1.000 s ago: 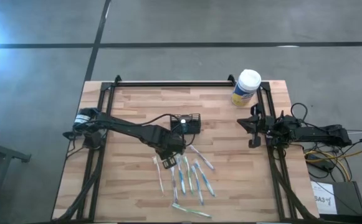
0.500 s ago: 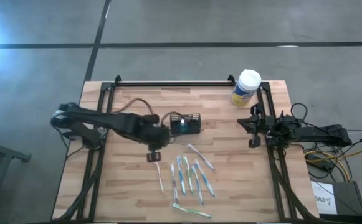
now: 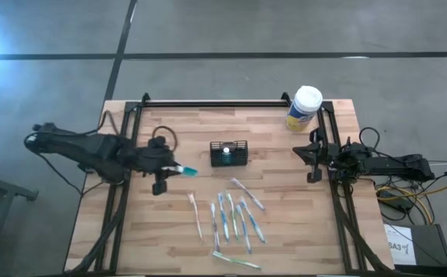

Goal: Pick & Place toothbrushing station
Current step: Put the mouthwash into the mesh organizer

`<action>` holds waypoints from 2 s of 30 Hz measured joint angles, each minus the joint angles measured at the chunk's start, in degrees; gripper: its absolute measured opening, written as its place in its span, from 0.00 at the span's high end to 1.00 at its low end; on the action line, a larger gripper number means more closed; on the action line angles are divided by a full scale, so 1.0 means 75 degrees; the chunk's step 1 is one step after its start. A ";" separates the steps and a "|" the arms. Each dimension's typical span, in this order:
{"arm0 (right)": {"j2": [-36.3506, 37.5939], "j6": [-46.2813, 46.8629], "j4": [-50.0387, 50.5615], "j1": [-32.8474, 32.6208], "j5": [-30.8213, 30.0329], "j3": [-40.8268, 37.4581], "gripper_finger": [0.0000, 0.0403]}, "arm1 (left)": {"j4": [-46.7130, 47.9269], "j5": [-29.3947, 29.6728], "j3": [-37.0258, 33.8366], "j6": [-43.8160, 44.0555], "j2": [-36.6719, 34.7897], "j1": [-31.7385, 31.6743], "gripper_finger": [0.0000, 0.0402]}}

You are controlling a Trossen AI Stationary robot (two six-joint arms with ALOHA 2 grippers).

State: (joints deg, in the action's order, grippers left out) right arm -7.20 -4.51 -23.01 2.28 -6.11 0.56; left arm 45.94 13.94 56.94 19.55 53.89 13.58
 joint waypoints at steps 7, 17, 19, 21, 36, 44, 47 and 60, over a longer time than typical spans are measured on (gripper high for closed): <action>0.0000 0.0000 -0.0002 0.0000 -0.0002 0.0000 0.98 | -0.1726 -0.0536 -0.1731 0.0399 -0.1444 0.0003 0.76; 0.0000 0.0000 -0.0002 0.0000 -0.0003 0.0000 0.98 | -0.2528 -0.0543 -0.3091 0.1143 -0.2277 0.0003 0.76; 0.0000 0.0000 -0.0002 0.0000 -0.0006 0.0000 0.98 | -0.2527 -0.0540 -0.3303 0.1350 -0.2377 0.0003 0.76; 0.0000 -0.0003 -0.0002 0.0000 -0.0006 0.0000 0.98 | -0.2526 -0.0540 -0.3513 0.1555 -0.2469 0.0003 0.76; 0.0000 -0.0003 -0.0002 0.0000 -0.0009 0.0000 0.98 | -0.2615 -0.0537 -0.3860 0.1833 -0.2678 0.0003 0.76; 0.0000 -0.0017 -0.0002 0.0000 -0.0007 0.0000 0.98 | -0.2608 -0.0554 -0.3771 0.1263 -0.2567 0.0002 0.76; 0.0000 -0.0022 0.0001 0.0000 -0.0008 0.0000 0.98 | -0.2603 -0.0593 -0.3293 0.0937 -0.2328 -0.0058 0.76; -0.0012 -0.0001 0.0009 0.0000 -0.0007 0.0000 0.98 | 0.1131 0.0034 0.1864 -0.1458 0.0550 -0.0941 0.76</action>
State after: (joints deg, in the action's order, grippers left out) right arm -7.29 -4.52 -22.94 2.28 -6.16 0.56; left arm 54.42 14.20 70.92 8.62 58.01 6.53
